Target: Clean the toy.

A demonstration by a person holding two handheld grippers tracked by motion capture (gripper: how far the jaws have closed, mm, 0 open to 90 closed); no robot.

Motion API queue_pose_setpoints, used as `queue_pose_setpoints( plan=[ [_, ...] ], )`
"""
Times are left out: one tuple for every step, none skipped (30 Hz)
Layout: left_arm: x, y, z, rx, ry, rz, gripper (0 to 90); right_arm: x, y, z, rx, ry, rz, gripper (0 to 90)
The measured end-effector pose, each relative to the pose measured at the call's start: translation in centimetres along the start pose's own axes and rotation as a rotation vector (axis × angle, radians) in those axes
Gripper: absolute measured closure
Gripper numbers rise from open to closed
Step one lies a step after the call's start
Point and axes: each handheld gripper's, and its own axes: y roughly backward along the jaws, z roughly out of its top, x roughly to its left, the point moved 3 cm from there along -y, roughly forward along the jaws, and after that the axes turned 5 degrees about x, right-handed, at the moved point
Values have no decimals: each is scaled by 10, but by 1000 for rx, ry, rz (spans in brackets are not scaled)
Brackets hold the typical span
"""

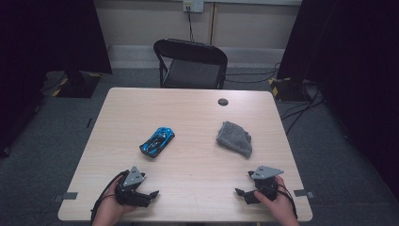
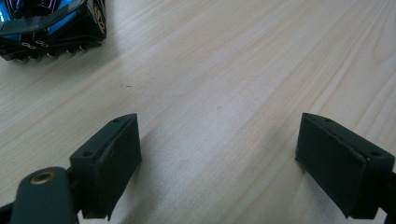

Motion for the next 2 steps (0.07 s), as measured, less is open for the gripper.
queue_pose_setpoints(
  plan=[
    [0,0,0,0,1,-1,135,0,0,0,0,0,0,128],
    [0,0,0,0,1,-1,133,0,0,0,-1,-1,1,128]
  ],
)
